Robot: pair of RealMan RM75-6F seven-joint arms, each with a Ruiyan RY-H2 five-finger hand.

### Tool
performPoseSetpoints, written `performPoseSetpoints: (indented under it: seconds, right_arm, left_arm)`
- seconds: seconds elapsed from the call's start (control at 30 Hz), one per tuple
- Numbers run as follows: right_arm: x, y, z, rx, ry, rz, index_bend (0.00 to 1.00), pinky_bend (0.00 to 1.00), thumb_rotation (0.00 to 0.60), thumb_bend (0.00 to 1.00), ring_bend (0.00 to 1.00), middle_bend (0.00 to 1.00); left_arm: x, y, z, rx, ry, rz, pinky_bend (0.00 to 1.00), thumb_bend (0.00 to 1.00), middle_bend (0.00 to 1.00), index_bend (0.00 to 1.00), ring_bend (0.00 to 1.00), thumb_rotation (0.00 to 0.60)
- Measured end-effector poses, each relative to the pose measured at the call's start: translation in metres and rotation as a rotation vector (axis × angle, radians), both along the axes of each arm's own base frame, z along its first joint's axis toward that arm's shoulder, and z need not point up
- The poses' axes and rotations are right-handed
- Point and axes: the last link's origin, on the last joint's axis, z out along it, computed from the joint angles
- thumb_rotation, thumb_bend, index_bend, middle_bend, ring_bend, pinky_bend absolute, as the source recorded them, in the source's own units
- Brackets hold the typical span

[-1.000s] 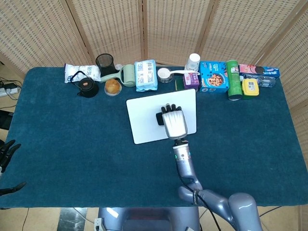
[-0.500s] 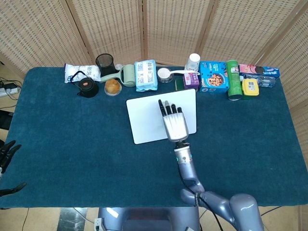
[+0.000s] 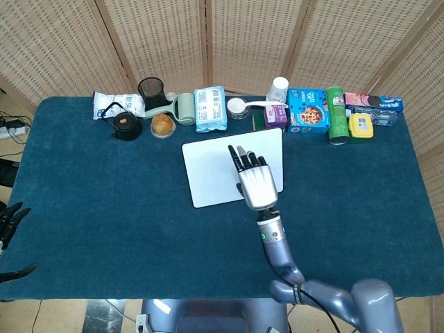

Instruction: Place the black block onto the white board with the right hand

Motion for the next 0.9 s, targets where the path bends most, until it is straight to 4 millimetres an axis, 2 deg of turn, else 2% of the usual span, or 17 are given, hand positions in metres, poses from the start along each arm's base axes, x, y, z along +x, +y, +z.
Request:
performPoseSetpoints:
  seconds: [0.17,0.33,0.43,0.57,0.7,0.9]
  right_arm:
    - [-0.023,0.008,0.040,0.064,-0.004,0.026,0.14,0.26,0.600,0.00,0.12,0.12]
    - [-0.074,0.011,0.094,0.104,0.039,-0.011,0.16,0.22,0.600,0.00,0.07,0.09]
    - [-0.108,0.023,0.122,0.117,0.043,-0.075,0.18,0.19,0.600,0.00,0.07,0.09]
    - [-0.148,0.052,0.148,0.117,0.029,-0.185,0.17,0.16,0.600,0.00,0.06,0.09]
    - [-0.183,0.090,0.169,0.116,-0.022,-0.314,0.13,0.11,0.600,0.00,0.01,0.05]
    - [-0.215,0.135,0.186,0.081,-0.104,-0.411,0.13,0.10,0.600,0.00,0.00,0.03]
  left_arm:
    - [0.000,0.000,-0.002,-0.004,0.010,0.002,0.08,0.06,0.00,0.00,0.00,0.600]
    - [0.001,0.000,-0.006,-0.008,0.025,0.004,0.08,0.06,0.00,0.00,0.00,0.600]
    - [0.002,0.000,-0.007,-0.003,0.030,0.006,0.08,0.06,0.00,0.00,0.00,0.600]
    - [0.002,0.001,-0.008,0.001,0.041,0.008,0.08,0.06,0.00,0.00,0.00,0.600]
    - [0.003,0.001,-0.011,0.002,0.053,0.009,0.08,0.06,0.00,0.00,0.00,0.600]
    - [0.005,-0.002,-0.014,0.009,0.060,0.002,0.08,0.06,0.00,0.00,0.00,0.600]
